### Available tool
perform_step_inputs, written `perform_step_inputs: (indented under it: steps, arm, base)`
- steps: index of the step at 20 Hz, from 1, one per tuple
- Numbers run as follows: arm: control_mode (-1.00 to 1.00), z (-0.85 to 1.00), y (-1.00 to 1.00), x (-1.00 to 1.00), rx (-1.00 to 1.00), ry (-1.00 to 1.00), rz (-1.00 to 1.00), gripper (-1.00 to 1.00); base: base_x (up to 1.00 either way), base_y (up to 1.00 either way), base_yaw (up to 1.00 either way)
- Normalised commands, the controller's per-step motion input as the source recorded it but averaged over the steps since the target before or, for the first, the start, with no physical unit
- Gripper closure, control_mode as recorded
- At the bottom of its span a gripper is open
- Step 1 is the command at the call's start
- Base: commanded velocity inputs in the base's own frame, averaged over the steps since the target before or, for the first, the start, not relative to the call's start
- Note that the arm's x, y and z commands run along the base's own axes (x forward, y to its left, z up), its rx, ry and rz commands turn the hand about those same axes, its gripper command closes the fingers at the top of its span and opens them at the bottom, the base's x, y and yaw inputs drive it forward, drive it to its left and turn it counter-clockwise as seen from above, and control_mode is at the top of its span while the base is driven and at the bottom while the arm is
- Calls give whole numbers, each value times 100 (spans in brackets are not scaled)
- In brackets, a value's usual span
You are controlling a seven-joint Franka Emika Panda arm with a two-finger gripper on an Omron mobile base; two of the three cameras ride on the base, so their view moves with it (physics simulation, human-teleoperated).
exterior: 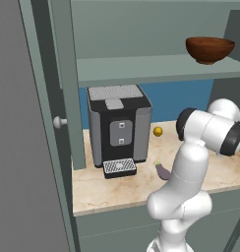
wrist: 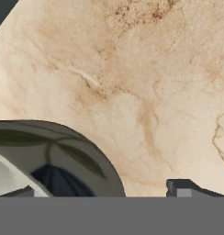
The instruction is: Pick both bowls and place them on the counter. Then place the eggplant in one bowl and place the sweet potato in the other bowl.
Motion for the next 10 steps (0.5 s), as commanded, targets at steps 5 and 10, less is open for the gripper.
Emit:
perform_step_inputs:
  steps: [5, 10]
  arm:
    - [-100, 24, 0, -4, 0, -10, 0, -100]
    - [-100, 31, 0, -26, 0, -20, 0, -100]
  base:
    - [0, 0, 0]
    - [0, 0, 0]
